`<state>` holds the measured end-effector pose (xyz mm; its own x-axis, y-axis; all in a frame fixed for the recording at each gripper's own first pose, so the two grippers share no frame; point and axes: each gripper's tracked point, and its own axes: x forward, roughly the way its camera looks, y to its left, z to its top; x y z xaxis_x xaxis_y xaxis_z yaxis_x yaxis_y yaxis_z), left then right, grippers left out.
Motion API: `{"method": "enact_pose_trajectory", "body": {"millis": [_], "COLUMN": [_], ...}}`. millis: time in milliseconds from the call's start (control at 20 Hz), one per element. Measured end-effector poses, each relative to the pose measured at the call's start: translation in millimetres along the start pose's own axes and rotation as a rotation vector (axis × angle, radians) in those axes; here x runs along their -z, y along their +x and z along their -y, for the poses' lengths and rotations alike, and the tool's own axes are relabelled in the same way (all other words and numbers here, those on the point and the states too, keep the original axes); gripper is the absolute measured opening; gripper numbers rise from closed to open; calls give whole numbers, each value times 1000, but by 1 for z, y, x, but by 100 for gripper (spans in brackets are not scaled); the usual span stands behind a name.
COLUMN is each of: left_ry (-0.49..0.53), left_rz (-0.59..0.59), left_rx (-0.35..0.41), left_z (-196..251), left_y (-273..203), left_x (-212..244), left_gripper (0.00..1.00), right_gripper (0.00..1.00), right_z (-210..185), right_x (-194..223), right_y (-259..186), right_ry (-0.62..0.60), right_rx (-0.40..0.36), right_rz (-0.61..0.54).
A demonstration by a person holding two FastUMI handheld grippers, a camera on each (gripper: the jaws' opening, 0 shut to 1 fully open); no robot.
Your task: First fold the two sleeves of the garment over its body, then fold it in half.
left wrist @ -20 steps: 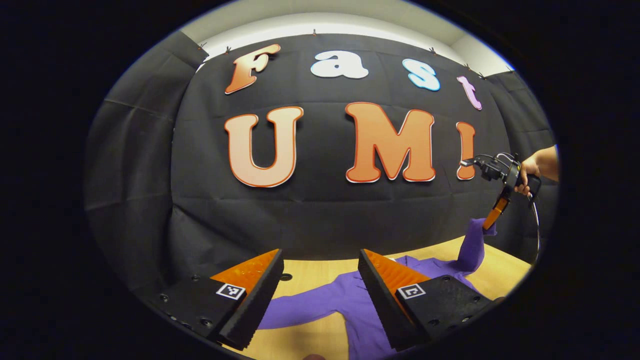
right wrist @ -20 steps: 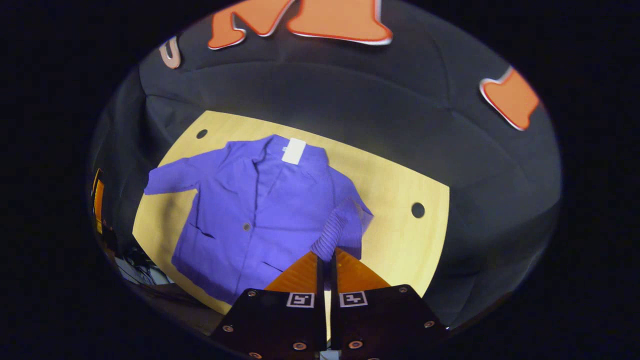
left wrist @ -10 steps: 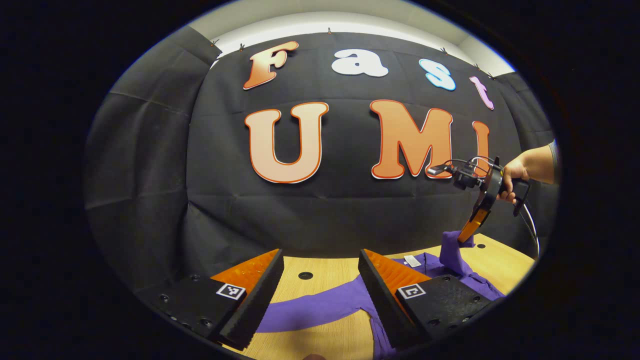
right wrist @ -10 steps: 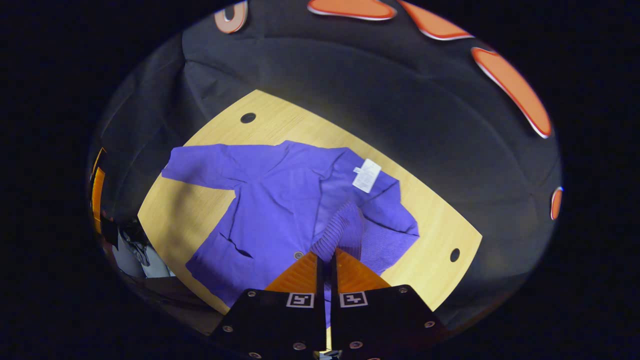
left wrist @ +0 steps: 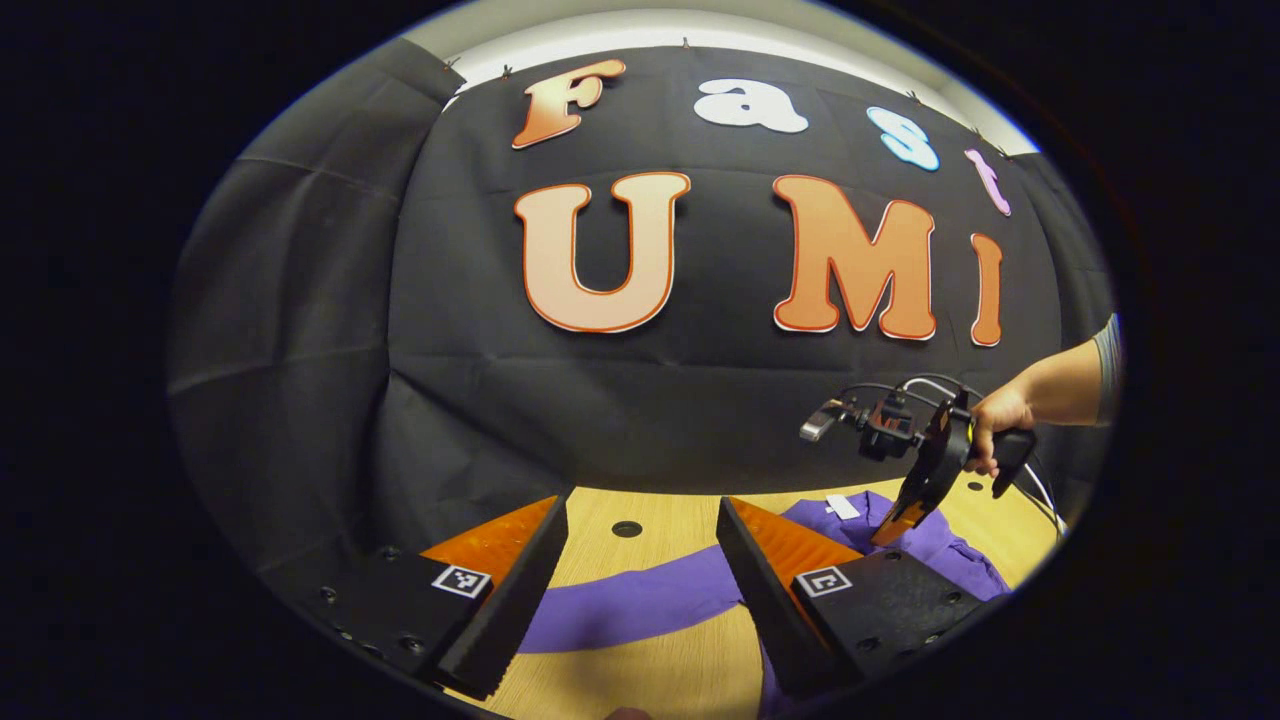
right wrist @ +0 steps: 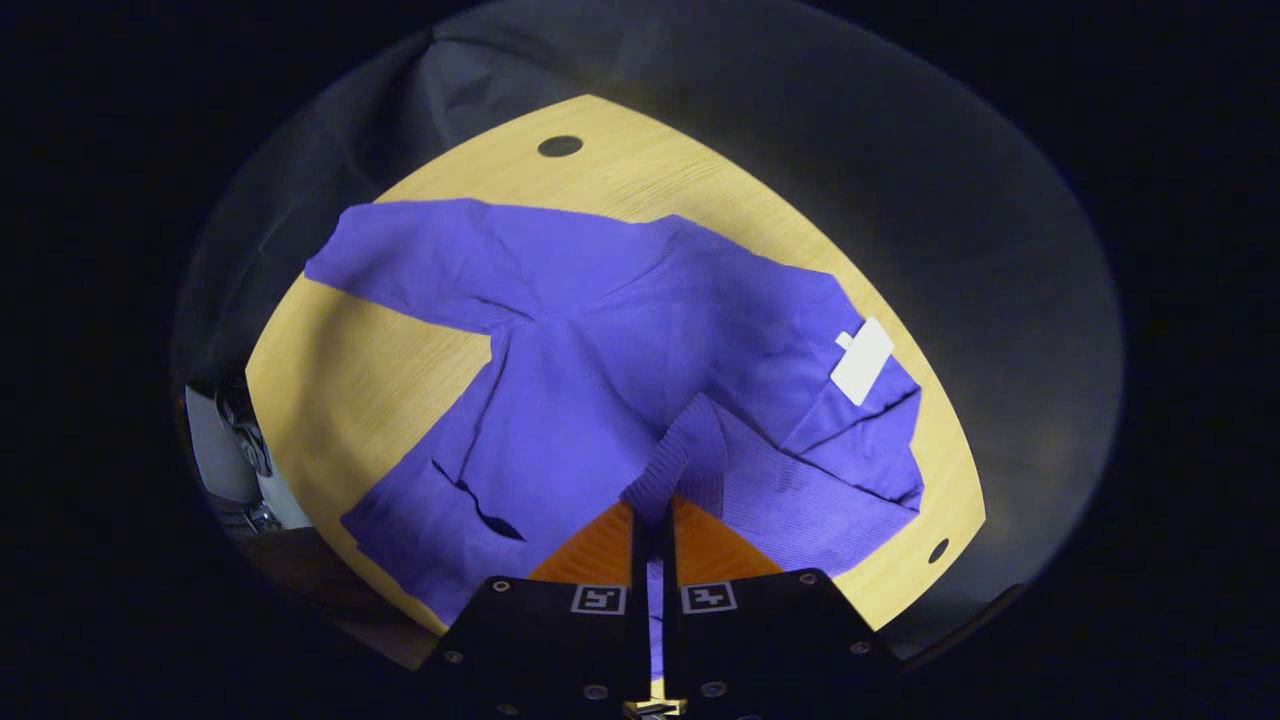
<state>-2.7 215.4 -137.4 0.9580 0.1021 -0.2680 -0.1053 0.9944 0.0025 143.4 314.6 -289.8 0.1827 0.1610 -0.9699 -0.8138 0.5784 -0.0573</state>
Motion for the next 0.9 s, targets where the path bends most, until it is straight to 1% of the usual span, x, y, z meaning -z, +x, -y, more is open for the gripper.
{"method": "enact_pose_trajectory", "body": {"millis": [50, 150, 200, 300, 350, 400, 450, 500, 550, 600, 650, 700, 750, 800, 850, 900], "left_ry": [-2, -4, -5, -5, -5, -6, -8, -7, -1, 10, 22, 32, 42, 48, 52, 61], "left_rz": [-5, -17, -25, -31, -38, -47, -51, -51, -57, -64, -69, -72, -80, -94, -125, -174], "left_rx": [-8, -23, -30, -43, -48, -50, -53, -59, -68, -87, -105, -123, -142, -155, -152, -156], "left_z": [-4, -10, -14, -19, -21, -24, -25, -29, -36, -46, -55, -65, -77, -91, -103, -113], "left_y": [0, 0, 1, 4, 6, 7, 8, 9, 9, 10, 13, 15, 19, 20, 24, 27], "left_x": [3, 8, 10, 13, 16, 19, 23, 24, 28, 29, 35, 39, 45, 53, 67, 87], "left_gripper": [95, 95, 95, 95, 95, 95, 95, 95, 95, 95, 95, 95, 95, 95, 95, 95], "right_gripper": [6, 7, 9, 14, 16, 22, 24, 34, 33, 58, 50, 53, 63, 63, 55, 64], "right_z": [-4, -17, -27, -52, -62, -66, -65, -63, -64, -60, -48, -36, -30, -25, -18, -12], "right_x": [-5, -11, -13, -18, -23, -33, -42, -51, -58, -62, -63, -64, -63, -60, -58, -56], "right_y": [7, 18, 21, 22, 18, 14, 9, 3, -6, -17, -27, -37, -46, -57, -70, -82], "right_ry": [-1, 8, 6, 30, 49, 60, 70, 80, 101, 116, 129, 142, 155, 166, 176, 189], "right_rx": [4, -16, -41, -133, -170, -178, -182, -184, -192, -184, -154, -124, -114, -105, -97, -82], "right_rz": [-4, -13, -19, -27, -9, 25, 68, 110, 157, 188, 220, 251, 275, 296, 328, 357]}}
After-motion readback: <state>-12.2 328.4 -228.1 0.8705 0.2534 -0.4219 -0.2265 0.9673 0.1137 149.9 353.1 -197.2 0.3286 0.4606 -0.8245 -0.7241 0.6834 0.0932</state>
